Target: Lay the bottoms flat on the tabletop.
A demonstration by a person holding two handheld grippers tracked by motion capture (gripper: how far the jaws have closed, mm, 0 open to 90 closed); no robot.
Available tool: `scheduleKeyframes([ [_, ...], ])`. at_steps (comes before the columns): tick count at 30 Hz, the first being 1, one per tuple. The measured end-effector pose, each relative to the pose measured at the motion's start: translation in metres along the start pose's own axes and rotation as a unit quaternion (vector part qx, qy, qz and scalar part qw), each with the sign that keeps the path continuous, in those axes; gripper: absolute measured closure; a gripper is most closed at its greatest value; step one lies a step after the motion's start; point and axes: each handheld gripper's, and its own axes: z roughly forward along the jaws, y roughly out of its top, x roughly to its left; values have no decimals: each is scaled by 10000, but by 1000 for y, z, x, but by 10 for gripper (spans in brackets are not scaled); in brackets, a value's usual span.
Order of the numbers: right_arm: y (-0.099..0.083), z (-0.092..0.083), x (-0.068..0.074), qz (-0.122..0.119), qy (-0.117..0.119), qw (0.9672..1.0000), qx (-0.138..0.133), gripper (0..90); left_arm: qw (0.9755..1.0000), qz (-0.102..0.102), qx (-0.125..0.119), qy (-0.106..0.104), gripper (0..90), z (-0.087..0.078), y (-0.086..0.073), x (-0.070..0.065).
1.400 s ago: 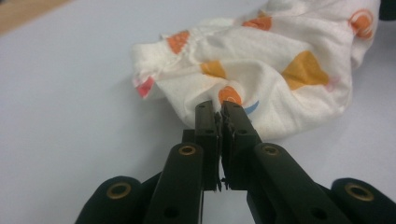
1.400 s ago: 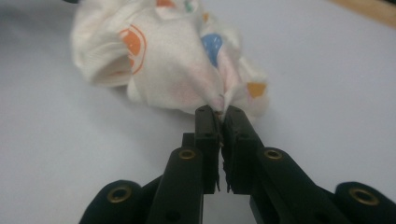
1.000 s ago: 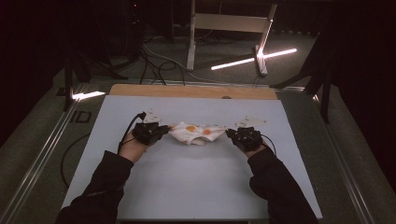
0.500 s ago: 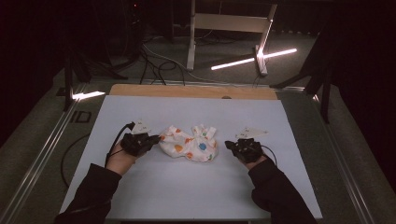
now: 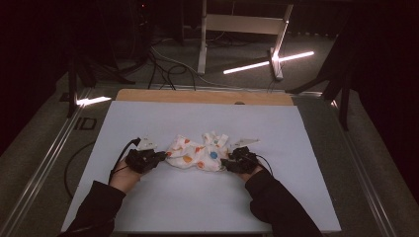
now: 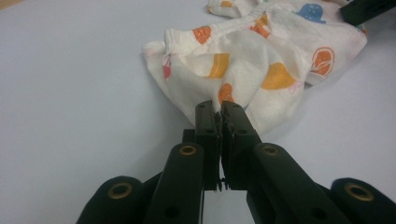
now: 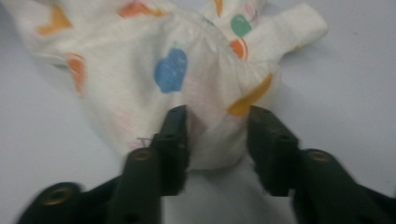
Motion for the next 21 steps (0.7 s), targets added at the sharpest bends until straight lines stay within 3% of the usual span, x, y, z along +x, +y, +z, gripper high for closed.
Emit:
scheduleKeyframes([
  [4, 0, 4, -1, -22, -96, 9997, 217, 883, 10000, -82, 1, -8, 869, 0, -4, 2],
  [7, 3, -1, -3, -123, -190, 9995, 225, 898, 9998, -173, -40, -24, 869, -2, -8, 3],
  [12, 10, -30, -9, -163, -280, 9994, -113, 898, 9994, -265, -170, -123, 870, -10, -14, -3],
  [15, 8, -47, -11, -200, -232, 9993, -203, 898, 9987, -358, -235, -287, 870, -17, -20, -15],
  [21, -16, -72, -9, -284, -32, 9995, -151, 896, 9979, -275, -130, -575, 870, -23, -35, -51],
])
